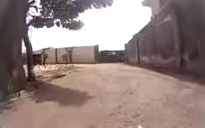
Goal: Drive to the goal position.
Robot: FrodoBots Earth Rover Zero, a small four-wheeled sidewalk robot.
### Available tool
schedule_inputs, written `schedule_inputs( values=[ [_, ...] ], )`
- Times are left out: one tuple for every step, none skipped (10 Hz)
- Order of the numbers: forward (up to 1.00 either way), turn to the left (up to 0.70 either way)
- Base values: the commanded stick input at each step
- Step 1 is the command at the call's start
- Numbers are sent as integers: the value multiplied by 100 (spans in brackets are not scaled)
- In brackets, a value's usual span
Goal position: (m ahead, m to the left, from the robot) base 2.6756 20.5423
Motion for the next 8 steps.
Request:
schedule_inputs(
  values=[
    [85, 0],
    [85, 0],
    [85, 0],
    [85, 0],
    [85, 0],
    [85, 0],
    [85, 0],
    [85, -34]
  ],
)
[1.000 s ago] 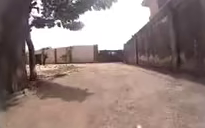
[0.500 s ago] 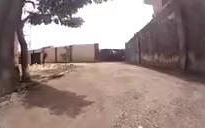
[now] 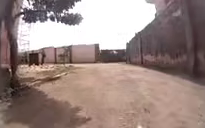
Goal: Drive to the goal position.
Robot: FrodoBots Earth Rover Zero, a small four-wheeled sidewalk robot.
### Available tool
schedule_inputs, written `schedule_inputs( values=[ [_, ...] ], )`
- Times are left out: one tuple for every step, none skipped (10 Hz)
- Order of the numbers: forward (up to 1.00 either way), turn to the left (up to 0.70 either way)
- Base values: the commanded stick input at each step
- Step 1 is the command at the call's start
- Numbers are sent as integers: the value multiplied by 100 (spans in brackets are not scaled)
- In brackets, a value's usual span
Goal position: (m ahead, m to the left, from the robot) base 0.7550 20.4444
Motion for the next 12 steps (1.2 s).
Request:
schedule_inputs(
  values=[
    [85, -34],
    [85, -34],
    [85, -34],
    [85, -34],
    [85, -34],
    [85, -29],
    [85, -16],
    [85, 0],
    [85, 0],
    [85, 0],
    [85, 0],
    [85, 0]
  ],
)
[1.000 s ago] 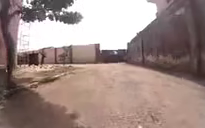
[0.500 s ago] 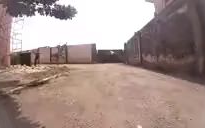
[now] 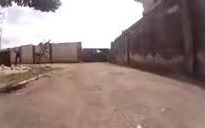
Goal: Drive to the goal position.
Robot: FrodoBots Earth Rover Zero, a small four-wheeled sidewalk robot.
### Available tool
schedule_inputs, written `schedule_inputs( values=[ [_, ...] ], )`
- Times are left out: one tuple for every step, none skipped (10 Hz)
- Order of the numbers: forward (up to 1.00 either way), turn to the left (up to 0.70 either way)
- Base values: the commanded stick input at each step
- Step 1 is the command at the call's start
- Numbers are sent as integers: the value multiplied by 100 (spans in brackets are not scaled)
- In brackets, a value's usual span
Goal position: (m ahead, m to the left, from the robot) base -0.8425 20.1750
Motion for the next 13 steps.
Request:
schedule_inputs(
  values=[
    [85, 0],
    [85, 0],
    [85, 0],
    [85, 0],
    [85, 0],
    [85, 0],
    [85, 0],
    [85, 0],
    [85, 0],
    [85, 0],
    [85, 0],
    [85, 0],
    [85, 0]
  ],
)
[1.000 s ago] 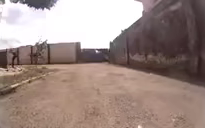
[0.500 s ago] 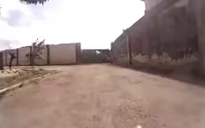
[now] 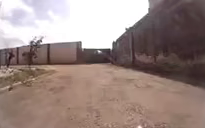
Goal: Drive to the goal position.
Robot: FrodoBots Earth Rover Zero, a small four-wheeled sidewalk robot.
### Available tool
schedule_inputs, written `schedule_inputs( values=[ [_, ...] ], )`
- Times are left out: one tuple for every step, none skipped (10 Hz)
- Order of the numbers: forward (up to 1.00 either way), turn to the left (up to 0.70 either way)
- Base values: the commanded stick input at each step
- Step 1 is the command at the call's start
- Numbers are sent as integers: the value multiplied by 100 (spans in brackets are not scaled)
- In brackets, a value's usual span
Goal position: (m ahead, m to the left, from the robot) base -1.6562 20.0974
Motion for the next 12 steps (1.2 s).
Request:
schedule_inputs(
  values=[
    [85, 0],
    [85, 0],
    [85, 0],
    [85, 0],
    [85, 0],
    [85, 0],
    [85, 0],
    [85, 0],
    [85, 0],
    [85, 0],
    [85, 0],
    [85, 0]
  ],
)
